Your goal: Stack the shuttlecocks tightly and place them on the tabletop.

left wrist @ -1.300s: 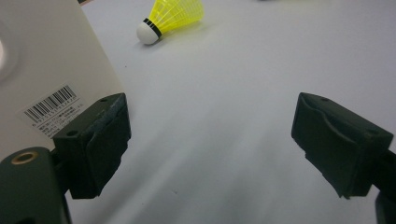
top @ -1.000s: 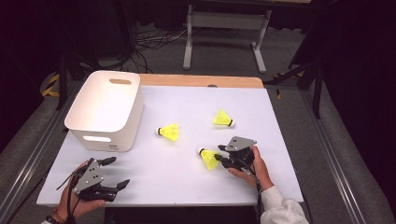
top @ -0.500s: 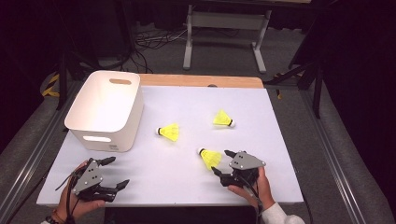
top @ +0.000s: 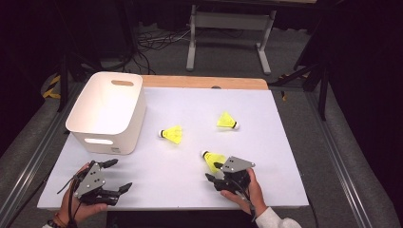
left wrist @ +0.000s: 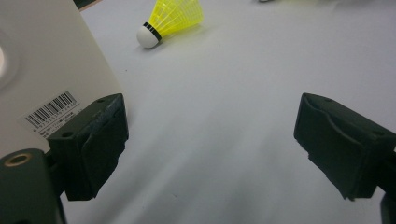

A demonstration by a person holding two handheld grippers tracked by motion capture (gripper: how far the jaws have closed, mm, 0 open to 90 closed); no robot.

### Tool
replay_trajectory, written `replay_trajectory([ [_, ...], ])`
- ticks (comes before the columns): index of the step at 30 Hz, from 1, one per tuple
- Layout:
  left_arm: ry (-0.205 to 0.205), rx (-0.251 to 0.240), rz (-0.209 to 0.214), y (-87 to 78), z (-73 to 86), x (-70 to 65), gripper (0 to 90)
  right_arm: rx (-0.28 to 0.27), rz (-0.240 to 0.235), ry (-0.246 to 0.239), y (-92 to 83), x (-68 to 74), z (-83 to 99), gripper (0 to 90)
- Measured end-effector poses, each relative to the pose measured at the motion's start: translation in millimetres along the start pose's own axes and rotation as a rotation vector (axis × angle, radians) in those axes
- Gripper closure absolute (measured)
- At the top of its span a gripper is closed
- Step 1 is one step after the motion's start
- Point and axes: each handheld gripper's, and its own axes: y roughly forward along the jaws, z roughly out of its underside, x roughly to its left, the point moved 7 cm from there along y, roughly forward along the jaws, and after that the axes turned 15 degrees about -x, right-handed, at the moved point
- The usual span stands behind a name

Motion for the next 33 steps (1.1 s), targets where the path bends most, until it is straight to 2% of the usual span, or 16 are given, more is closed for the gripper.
replay_trajectory([
  [2,-0.003,0.002,0.002,0.5,0.5,-0.4,11.1,0.002,-0.001,0.009,2.0,1.0,-1.2,55.3],
  [6,-0.002,0.008,0.003,1.2,1.3,0.0,11.2,0.017,0.035,-0.005,6.3,0.6,-1.6,63.7],
  [9,-0.001,0.012,0.005,1.7,1.7,-0.7,11.3,0.018,0.052,-0.005,8.8,-0.7,-2.5,73.0],
  [13,-0.003,0.016,0.007,2.3,2.4,-0.9,11.3,0.021,0.066,-0.015,11.4,-1.4,-3.1,78.8],
  [15,-0.003,0.024,0.006,3.0,3.3,-0.9,11.3,0.022,0.074,-0.034,12.3,-1.2,-3.8,88.1],
  [25,-0.001,0.03,0.003,2.5,3.8,-0.6,11.6,0.003,0.058,-0.065,4.8,-1.3,-7.8,89.6],
  [31,0.001,0.033,-0.004,2.6,3.7,-0.1,12.0,-0.021,0.042,-0.08,-3.4,-6.3,-11.8,89.8],
  [33,0.0,0.028,0.005,2.2,3.4,-0.4,11.9,-0.03,0.037,-0.08,-5.3,-7.8,-13.6,89.9],
])
